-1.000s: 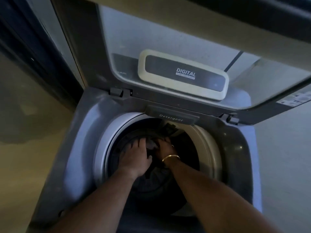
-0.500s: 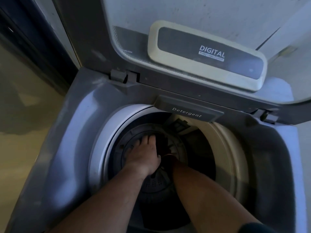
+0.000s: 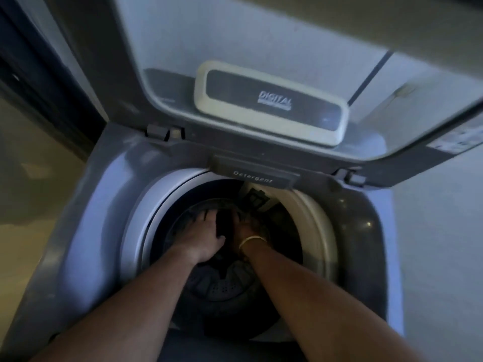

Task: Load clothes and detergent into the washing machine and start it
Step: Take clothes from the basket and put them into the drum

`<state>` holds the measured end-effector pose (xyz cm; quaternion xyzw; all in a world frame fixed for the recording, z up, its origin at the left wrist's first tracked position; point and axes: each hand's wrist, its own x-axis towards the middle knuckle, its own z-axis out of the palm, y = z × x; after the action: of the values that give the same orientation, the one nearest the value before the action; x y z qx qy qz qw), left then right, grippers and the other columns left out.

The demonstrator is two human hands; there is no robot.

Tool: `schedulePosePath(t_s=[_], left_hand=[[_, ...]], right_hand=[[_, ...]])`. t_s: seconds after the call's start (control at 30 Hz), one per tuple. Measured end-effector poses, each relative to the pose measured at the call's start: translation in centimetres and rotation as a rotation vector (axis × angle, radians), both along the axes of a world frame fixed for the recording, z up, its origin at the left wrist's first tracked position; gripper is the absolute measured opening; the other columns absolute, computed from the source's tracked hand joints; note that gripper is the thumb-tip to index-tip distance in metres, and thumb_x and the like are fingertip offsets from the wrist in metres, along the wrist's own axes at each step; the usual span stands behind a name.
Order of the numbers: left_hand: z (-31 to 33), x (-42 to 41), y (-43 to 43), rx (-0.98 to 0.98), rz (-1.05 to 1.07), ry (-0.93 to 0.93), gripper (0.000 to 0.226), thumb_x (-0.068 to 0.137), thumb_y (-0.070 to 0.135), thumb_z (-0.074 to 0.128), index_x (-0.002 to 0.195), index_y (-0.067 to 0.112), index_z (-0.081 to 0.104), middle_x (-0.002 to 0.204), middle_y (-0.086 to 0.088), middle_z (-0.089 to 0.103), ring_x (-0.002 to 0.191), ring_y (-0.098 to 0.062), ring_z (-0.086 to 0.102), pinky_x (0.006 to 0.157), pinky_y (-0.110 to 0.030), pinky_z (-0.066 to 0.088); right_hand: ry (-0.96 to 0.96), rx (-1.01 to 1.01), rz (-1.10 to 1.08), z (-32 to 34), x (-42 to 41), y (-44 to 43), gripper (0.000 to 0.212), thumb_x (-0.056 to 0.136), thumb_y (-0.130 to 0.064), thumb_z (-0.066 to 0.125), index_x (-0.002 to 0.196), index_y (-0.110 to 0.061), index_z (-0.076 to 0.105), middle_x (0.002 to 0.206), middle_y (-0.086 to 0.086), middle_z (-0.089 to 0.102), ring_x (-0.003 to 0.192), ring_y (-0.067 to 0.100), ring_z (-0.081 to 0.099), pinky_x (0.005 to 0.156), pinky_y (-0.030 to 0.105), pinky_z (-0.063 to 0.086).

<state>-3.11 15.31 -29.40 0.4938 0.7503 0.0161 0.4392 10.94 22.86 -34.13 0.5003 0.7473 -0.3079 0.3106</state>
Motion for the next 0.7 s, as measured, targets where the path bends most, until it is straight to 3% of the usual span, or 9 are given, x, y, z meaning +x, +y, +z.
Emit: schedulePosePath(t_s=[0.13, 0.27, 0.33, 0.5, 0.6, 0.7], left_hand=[[3.7, 0.7, -0.4, 0.086, 0.059, -0.026, 0.076, 0.111, 0.037, 0.067, 0.175, 0.022, 0.029, 0.176, -0.013, 0.040, 0.156, -0.036, 0.050, 0.130, -0.049, 0.045], [8.5, 3.2, -0.8, 0.215, 0.093, 0.041, 0.055, 0.107, 0.021, 0.075, 0.157, 0.011, 0.056, 0.155, -0.017, 0.061, 0.141, -0.037, 0.064, 0.118, -0.048, 0.053], [11.5, 5.9, -1.0, 0.293, 0.105, 0.023, 0.042, 0.106, 0.019, 0.076, 0.147, 0.015, 0.064, 0.144, -0.009, 0.068, 0.133, -0.032, 0.068, 0.111, -0.049, 0.057], [18.8, 15.7, -0.9, 0.480, 0.038, -0.030, 0.019, 0.108, 0.019, 0.073, 0.123, 0.030, 0.075, 0.118, 0.011, 0.078, 0.110, -0.011, 0.077, 0.096, -0.040, 0.064], [21.4, 23.0, 1.0, 0.599, -0.033, 0.039, 0.009, 0.105, 0.019, 0.074, 0.106, 0.028, 0.074, 0.100, 0.009, 0.079, 0.094, -0.018, 0.077, 0.082, -0.043, 0.063], [22.5, 29.0, 4.1, 0.653, -0.074, 0.042, 0.008, 0.105, 0.017, 0.072, 0.103, 0.025, 0.074, 0.097, 0.007, 0.077, 0.086, -0.016, 0.073, 0.077, -0.040, 0.059]], right_hand=[[0.242, 0.045, -0.140, 7.4, 3.1, -1.0, 0.098, 0.099, -0.049, 0.065, 0.170, -0.031, 0.000, 0.172, 0.025, 0.015, 0.152, 0.052, 0.033, 0.126, 0.057, 0.034], [0.404, 0.223, -0.071, 15.4, 6.7, -1.9, 0.061, 0.101, -0.034, 0.063, 0.156, -0.021, 0.040, 0.145, 0.019, 0.054, 0.126, 0.049, 0.061, 0.109, 0.053, 0.053], [0.518, 0.343, -0.073, 18.9, 9.6, -1.9, 0.043, 0.102, -0.032, 0.057, 0.144, -0.021, 0.053, 0.134, 0.015, 0.063, 0.116, 0.045, 0.065, 0.100, 0.052, 0.057], [0.729, 0.544, -0.177, 25.7, 18.8, -1.4, 0.026, 0.102, -0.024, 0.055, 0.125, -0.018, 0.067, 0.120, 0.011, 0.072, 0.105, 0.040, 0.068, 0.090, 0.047, 0.057], [0.773, 0.620, -0.237, 26.9, 25.7, 0.2, 0.019, 0.100, -0.021, 0.057, 0.114, -0.017, 0.068, 0.109, 0.010, 0.073, 0.099, 0.038, 0.069, 0.082, 0.048, 0.057], [0.722, 0.632, -0.322, 26.2, 31.9, 2.3, 0.017, 0.099, -0.017, 0.057, 0.112, -0.016, 0.069, 0.107, 0.010, 0.074, 0.097, 0.037, 0.069, 0.080, 0.048, 0.056]])
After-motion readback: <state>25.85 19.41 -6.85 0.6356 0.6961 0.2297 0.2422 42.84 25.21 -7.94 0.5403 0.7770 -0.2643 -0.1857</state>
